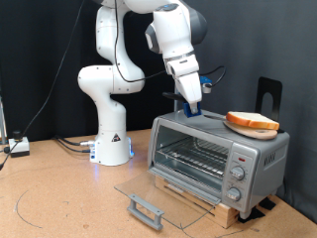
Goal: Make a piece of toast with the oven
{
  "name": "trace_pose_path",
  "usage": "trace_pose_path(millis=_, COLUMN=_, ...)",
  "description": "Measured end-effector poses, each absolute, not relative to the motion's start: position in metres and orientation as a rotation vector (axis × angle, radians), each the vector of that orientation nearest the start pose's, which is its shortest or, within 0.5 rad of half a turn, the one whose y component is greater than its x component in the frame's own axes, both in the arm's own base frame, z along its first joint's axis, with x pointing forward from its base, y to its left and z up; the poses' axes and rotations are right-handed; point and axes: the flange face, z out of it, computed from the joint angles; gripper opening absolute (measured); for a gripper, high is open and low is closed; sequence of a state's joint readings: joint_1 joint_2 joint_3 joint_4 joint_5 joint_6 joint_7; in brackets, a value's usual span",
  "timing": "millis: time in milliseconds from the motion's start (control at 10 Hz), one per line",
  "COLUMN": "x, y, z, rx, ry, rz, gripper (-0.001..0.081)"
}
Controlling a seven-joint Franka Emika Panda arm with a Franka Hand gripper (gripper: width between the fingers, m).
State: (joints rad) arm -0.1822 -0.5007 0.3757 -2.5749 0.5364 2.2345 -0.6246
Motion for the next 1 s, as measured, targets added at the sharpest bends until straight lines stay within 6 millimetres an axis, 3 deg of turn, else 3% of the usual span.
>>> trace_pose_path(millis=500, x=0.392, y=0.102, z=0.426, rx=-2.792, ry=-0.701, rz=-0.243, gripper=0.041)
trace_pose_path(millis=1000, x=0.396, y=0.131, z=0.402, rx=-2.78, ry=-0.667, rz=-0.208, gripper=0.041)
